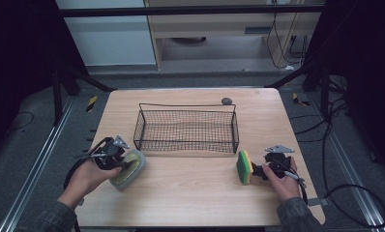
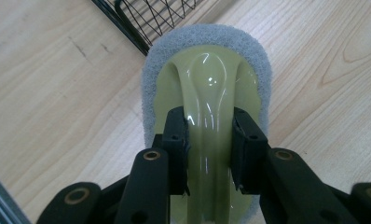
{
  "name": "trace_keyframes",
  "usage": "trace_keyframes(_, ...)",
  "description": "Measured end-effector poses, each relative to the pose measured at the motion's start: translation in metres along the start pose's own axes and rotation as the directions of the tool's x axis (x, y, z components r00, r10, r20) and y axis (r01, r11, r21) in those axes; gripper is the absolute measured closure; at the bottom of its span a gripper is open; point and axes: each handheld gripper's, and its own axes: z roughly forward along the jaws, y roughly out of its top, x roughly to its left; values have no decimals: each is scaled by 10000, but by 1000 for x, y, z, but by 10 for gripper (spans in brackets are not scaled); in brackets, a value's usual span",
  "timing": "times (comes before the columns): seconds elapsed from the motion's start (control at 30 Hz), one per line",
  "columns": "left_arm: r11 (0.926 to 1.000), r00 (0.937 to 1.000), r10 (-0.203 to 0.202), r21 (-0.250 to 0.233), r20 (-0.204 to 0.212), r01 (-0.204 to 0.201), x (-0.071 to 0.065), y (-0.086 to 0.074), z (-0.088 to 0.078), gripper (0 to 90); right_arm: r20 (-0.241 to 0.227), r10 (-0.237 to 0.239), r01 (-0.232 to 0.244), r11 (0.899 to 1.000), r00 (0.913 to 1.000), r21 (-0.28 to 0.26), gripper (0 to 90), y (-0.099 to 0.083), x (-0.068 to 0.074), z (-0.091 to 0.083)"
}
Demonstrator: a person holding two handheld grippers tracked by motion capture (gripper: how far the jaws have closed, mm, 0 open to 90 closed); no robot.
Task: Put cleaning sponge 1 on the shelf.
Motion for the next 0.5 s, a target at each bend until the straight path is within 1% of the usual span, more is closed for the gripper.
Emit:
trace_keyframes(0.03, 10000, 10000, 60, -39, -55, -60, 0, 1, -3, 699, 4, -9, 9, 10000, 10000, 3, 7, 0, 0, 0)
trace_keyframes(0.07, 9996, 9995, 246, -152, -176, -249, 0, 4, -10, 699, 14, -54, 54, 10000, 10000, 12, 7, 0, 0, 0)
trace_keyframes(0.13, 9983, 9981, 492, -297, -372, -503, 1, 9, -17, 699, 12, -57, 57, 10000, 10000, 11, 7, 0, 0, 0)
trace_keyframes(0.17, 9983, 9981, 492, -297, -372, -503, 1, 9, -17, 699, 12, -57, 57, 10000, 10000, 11, 7, 0, 0, 0)
trace_keyframes(0.2, 9958, 9954, 780, -427, -564, -805, 2, 14, -25, 700, 7, -41, 41, 10000, 10000, 14, 7, 0, 0, 0)
trace_keyframes(0.27, 9945, 9936, 918, -435, -663, -948, 3, 19, -31, 699, -7, -25, 25, 10000, 10000, 2, 7, 0, 0, 0)
trace_keyframes(0.3, 9945, 9936, 918, -435, -663, -948, 3, 19, -31, 699, -7, -25, 25, 10000, 10000, 2, 7, 0, 0, 0)
trace_keyframes(0.33, 9920, 9907, 1157, -418, -712, -1189, 4, 25, -36, 699, 2, -52, 52, 10000, 10000, 12, 6, 0, 0, 0)
trace_keyframes(0.4, 9898, 9880, 1331, -415, -789, -1367, 5, 32, -40, 700, -32, -77, 77, 10000, 10000, 22, 5, 0, 0, 0)
trace_keyframes(0.43, 9898, 9880, 1331, -415, -789, -1367, 5, 32, -40, 699, -32, -77, 77, 10000, 10000, 22, 5, 0, 0, 0)
trace_keyframes(0.47, 9868, 9847, 1523, -418, -843, -1562, 7, 38, -42, 699, -61, -95, 95, 10000, 9999, 27, 5, 0, -1, 0)
trace_keyframes(0.5, 9855, 9835, 1603, -426, -839, -1643, 8, 42, -43, 699, -69, -101, 101, 9999, 9999, 28, 5, 0, -1, 0)
